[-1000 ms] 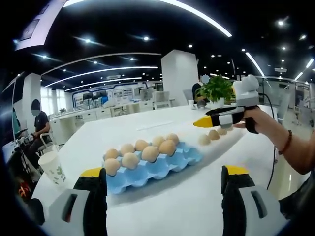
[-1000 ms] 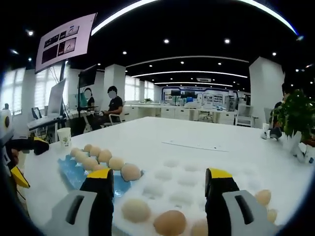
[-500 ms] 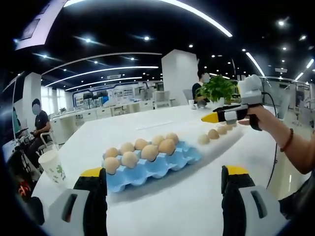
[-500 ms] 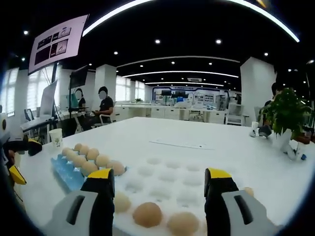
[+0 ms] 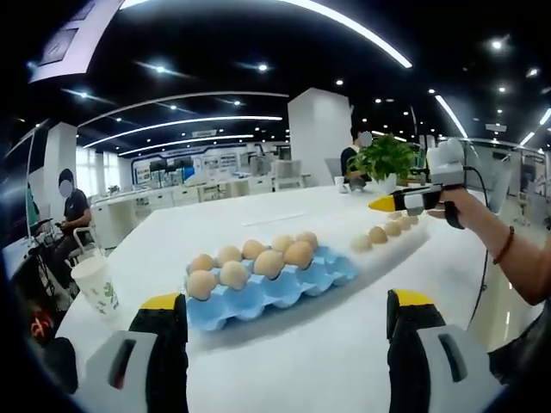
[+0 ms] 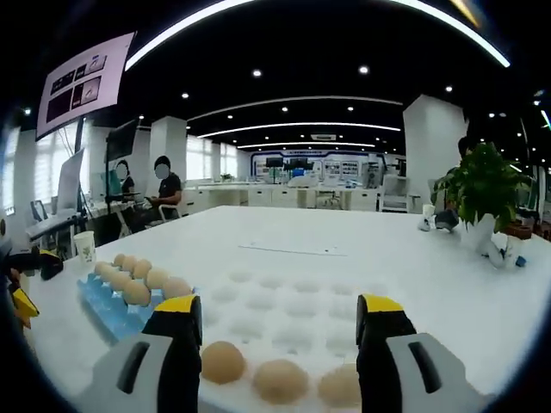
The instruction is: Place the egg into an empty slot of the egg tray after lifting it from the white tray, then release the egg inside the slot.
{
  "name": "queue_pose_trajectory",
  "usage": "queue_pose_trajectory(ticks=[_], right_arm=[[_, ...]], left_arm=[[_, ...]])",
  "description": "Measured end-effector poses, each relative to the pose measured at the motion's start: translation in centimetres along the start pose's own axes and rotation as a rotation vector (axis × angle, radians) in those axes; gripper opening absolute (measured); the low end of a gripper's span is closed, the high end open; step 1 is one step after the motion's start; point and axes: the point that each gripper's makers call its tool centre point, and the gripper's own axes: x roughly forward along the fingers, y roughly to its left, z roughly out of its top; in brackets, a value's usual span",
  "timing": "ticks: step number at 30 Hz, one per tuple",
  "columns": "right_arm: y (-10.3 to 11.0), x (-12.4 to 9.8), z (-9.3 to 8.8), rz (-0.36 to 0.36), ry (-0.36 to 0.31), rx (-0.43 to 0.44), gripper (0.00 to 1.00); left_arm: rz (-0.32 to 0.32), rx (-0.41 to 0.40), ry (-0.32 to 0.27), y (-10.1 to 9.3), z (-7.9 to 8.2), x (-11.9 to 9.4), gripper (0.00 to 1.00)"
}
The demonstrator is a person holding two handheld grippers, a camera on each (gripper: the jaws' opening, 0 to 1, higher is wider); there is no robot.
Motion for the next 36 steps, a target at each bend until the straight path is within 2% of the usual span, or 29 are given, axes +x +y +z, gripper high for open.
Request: queue_pose_trajectory(ticks=[11, 23, 28, 36], right_arm=[[-3.4, -0.5, -0.4, -0.083, 0.012, 0.000, 0.74], [-6.3, -0.5, -0.8, -0.149, 0.024, 0.005, 0.62], [-7.4, -0.4, -1.6, -0.176, 0.051, 0.021, 0.57], [-9.1, 0.1, -2.3, -0.184, 0.082, 0.024, 0.53]], left_arm=[[0.000, 0.006, -0.002, -0.2, 0.1, 0.0, 0.98], [-0.013, 0.035, -0.008, -0.8, 0.4, 0.1, 0.98], [-0.014, 0.034, -0.007, -0.9, 0.5, 0.1, 0.98], [-0.005, 0.035, -0.013, -0.5, 0.6, -0.3, 0.98]])
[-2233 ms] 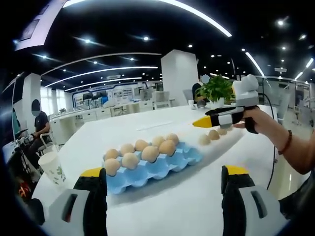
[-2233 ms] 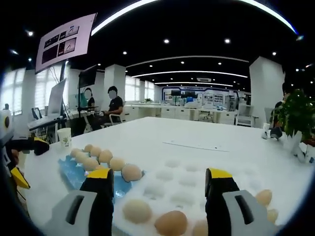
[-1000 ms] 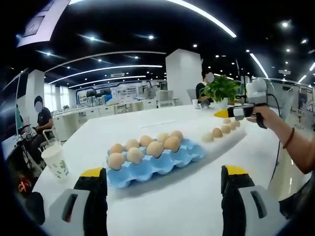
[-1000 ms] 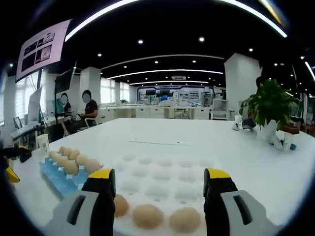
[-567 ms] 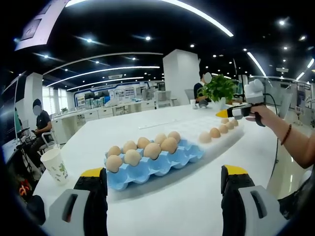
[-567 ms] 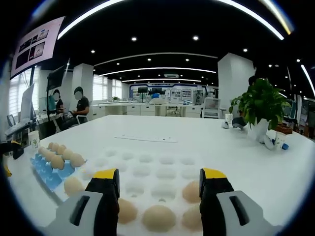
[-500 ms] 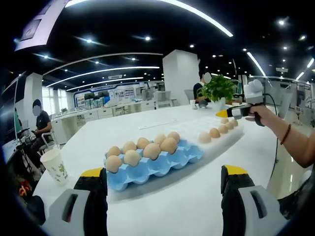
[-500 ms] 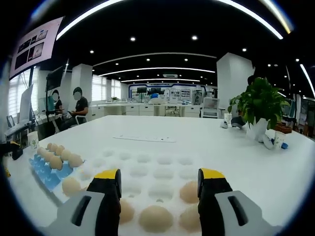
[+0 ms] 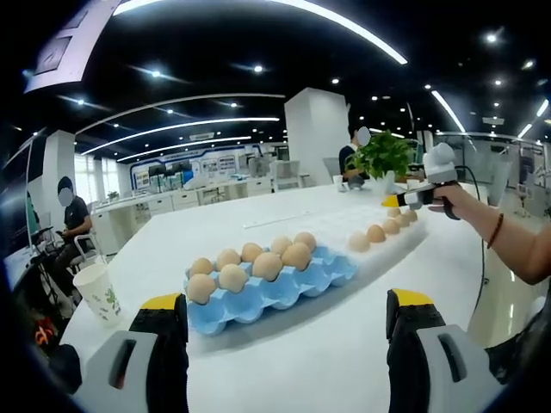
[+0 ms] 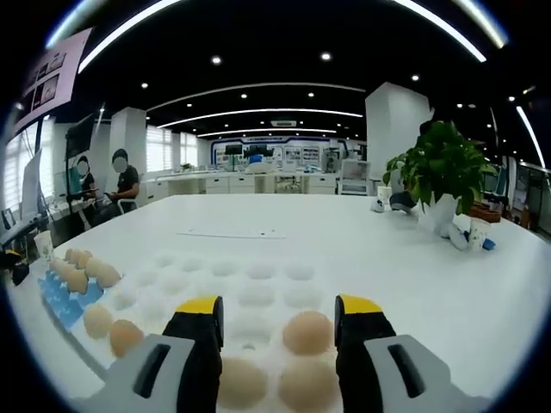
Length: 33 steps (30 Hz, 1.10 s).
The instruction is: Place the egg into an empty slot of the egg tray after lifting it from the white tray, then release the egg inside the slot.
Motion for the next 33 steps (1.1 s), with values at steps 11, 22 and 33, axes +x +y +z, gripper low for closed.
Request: queue_pose_trajectory(ticks=[11, 22, 33], right_arm=[[-1.5, 1.3, -1.9, -0.010, 0.081, -0.010, 0.38], [-2.1, 2.0, -3.1, -0.011, 0.121, 0.009, 0.30], [-2.1, 2.2, -3.0, -0.011, 0.126, 0.028, 0.29]], left_arm=[[-0.008, 0.002, -0.013, -0.1, 0.3, -0.2, 0.98], [-0.010, 0.008, -0.010, 0.0, 0.3, -0.1, 0.98], [-0.023, 0.015, -0.004, -0.3, 0.2, 0.1, 0.97]])
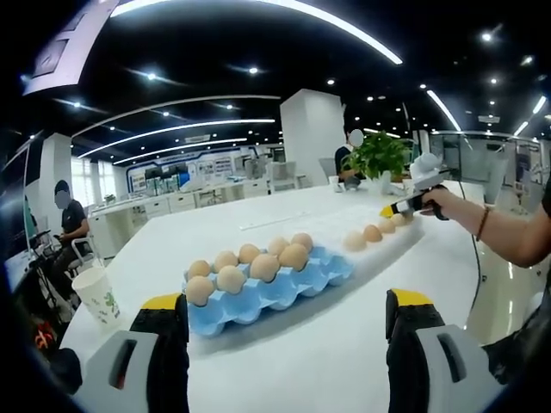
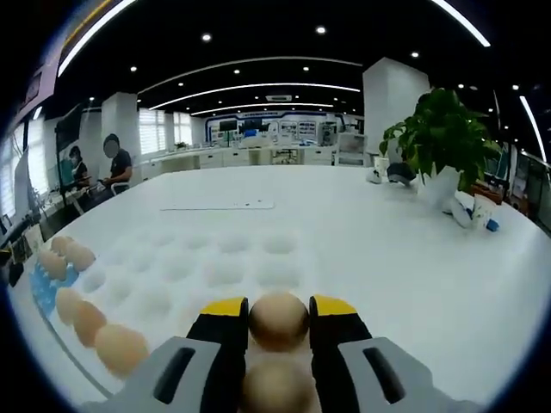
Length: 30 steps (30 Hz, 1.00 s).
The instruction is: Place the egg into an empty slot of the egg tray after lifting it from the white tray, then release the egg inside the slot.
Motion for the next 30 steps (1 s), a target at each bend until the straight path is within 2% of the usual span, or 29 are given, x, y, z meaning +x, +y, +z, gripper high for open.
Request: queue_pose_trajectory(ticks=[7, 12, 16, 23, 30], right_arm=[[0.1, -0.3, 0.4, -0.007, -0.023, -0.019, 0.28], [0.5, -1.3, 2.2, -0.003, -0.100, -0.037, 0.28], [1.0, -1.9, 3.2, 0.008, -0.132, -0.047, 0.28], [2.9, -3.1, 4.9, 0.032, -0.178, -0.067, 0.28], [5.4, -4.1, 5.6, 0.084, -0.190, -0.057, 0.28]], left_arm=[[-0.009, -0.001, 0.001, -0.4, 0.0, 0.1, 0.97], [-0.013, -0.002, -0.002, -0.7, 0.0, 0.1, 0.97], [-0.019, 0.007, 0.001, -0.9, 0.0, 0.0, 0.97], [-0.024, 0.006, -0.003, -1.1, 0.2, -0.1, 0.97], [-0.026, -0.006, -0.010, -1.1, 0.1, -0.2, 0.98]])
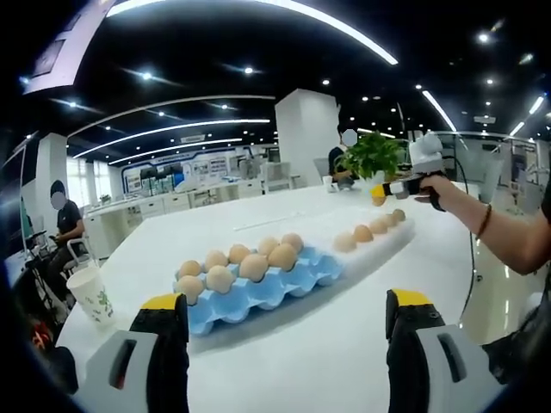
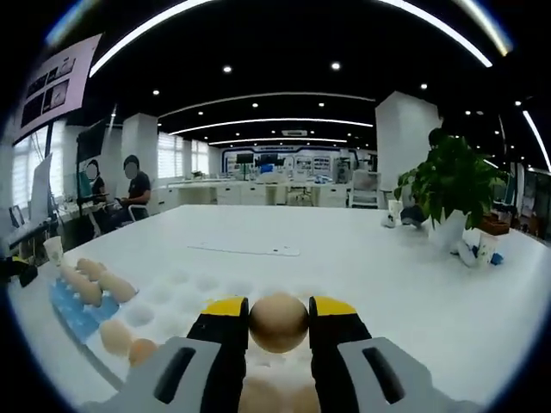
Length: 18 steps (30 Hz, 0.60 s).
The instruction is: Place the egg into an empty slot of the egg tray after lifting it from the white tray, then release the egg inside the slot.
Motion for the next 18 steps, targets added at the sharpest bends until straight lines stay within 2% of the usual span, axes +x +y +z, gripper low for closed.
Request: queue_pose_trajectory(ticks=[18], right_arm=[[7.7, -0.6, 1.1, 0.167, -0.032, 0.001, 0.28]], left_arm=[[0.014, -0.029, -0.007, 0.5, -0.3, -0.1, 1.00]])
